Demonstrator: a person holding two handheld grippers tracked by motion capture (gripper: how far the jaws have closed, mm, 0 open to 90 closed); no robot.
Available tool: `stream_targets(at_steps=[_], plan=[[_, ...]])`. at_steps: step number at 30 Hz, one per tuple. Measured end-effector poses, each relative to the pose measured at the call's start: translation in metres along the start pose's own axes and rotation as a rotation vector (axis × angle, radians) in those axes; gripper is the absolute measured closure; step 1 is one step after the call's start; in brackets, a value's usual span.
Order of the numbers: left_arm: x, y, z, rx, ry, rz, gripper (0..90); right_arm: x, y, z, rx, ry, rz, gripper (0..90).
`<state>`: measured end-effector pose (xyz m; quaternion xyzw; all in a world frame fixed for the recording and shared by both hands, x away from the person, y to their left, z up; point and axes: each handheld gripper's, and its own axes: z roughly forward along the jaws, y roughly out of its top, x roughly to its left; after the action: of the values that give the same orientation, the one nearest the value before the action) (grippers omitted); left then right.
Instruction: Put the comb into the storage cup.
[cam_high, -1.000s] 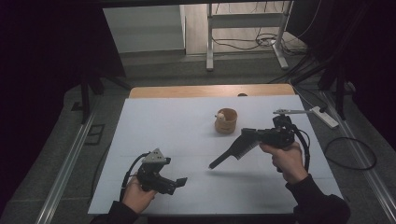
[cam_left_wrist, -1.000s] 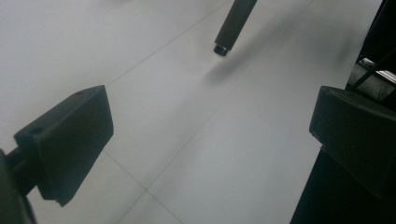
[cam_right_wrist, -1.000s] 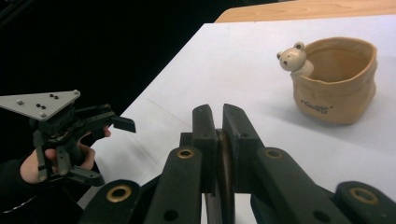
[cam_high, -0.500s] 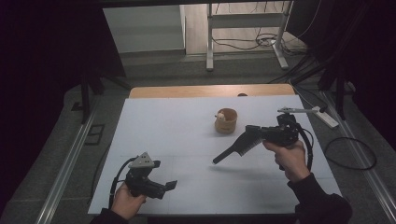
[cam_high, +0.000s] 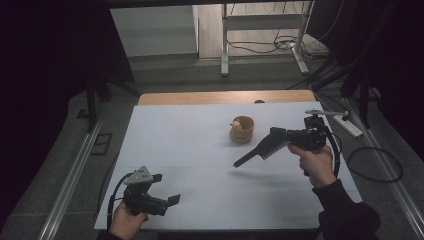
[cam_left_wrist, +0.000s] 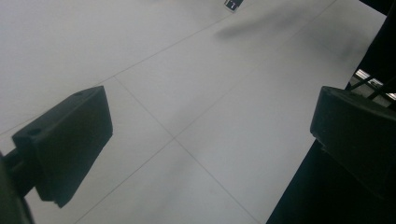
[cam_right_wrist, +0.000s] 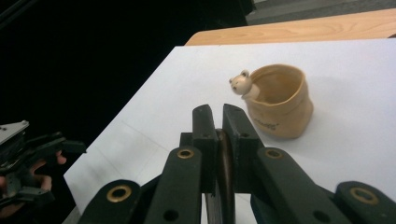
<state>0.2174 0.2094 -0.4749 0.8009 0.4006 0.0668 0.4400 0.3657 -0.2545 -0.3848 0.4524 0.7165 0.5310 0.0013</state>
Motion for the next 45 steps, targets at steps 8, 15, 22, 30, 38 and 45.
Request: stream_targets(at_steps=[8,15,22,30,38,45], plan=[[0.001,-0.006,-0.01,-0.01,0.046,-0.008,0.0,-0.01,0.007,0.001,-0.019,-0.019,0.017,84.1],[0.004,-0.014,-0.02,-0.004,0.083,-0.042,0.0,-0.013,0.014,0.0,-0.029,-0.038,0.021,84.1],[0.005,-0.02,-0.028,-0.013,0.114,-0.054,0.0,-0.015,0.022,-0.001,-0.036,-0.048,0.023,84.2],[0.007,-0.023,-0.034,-0.025,0.147,-0.056,0.0,-0.013,0.034,-0.004,-0.051,-0.054,0.022,84.2],[0.006,-0.023,-0.033,-0.016,0.168,-0.054,0.0,-0.011,0.047,-0.008,-0.068,-0.065,0.019,84.1],[0.007,-0.023,-0.033,-0.013,0.168,-0.059,0.0,-0.01,0.057,-0.012,-0.083,-0.084,0.014,84.1]])
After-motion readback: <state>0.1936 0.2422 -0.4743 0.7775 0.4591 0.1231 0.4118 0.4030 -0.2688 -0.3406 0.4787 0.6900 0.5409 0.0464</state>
